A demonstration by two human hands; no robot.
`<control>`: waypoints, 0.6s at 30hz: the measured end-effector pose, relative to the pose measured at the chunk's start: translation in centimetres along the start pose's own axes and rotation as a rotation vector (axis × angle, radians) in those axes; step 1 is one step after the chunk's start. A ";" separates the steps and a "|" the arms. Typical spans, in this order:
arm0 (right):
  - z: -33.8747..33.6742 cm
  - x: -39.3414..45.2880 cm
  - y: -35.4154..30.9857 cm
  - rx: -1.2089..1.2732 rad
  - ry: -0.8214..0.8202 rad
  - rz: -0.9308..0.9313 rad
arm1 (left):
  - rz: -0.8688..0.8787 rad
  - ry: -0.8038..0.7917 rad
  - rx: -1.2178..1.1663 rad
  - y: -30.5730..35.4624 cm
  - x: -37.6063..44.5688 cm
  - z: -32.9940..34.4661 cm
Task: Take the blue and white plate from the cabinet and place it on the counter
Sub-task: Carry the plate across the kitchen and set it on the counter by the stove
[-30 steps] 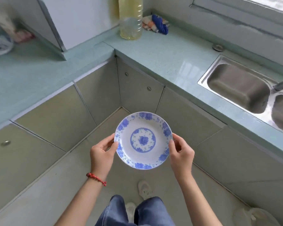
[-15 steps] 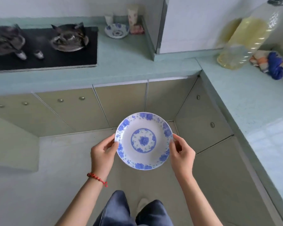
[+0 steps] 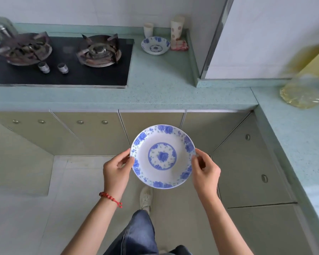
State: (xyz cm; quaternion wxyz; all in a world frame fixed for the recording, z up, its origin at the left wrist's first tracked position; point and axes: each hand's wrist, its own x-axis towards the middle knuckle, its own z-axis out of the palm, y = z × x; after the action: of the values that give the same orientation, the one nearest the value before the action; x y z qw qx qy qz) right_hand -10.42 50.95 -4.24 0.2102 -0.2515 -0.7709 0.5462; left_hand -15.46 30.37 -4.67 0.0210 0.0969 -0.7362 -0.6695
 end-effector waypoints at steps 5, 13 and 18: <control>4.0 6.8 -1.0 -0.028 0.038 0.006 | 0.014 -0.045 -0.007 1.1 8.3 2.6; 8.9 16.5 -2.6 -0.076 0.070 0.010 | 0.024 -0.073 0.005 3.3 19.0 6.1; 10.8 21.8 -2.4 -0.094 0.041 -0.004 | 0.004 -0.044 -0.007 3.4 23.5 8.8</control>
State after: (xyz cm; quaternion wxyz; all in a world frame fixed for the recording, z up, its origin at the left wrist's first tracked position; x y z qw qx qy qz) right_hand -34.31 55.80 -4.30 0.2149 -0.2709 -0.7917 0.5035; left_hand -40.34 35.28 -4.53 0.0067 0.0808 -0.7343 -0.6740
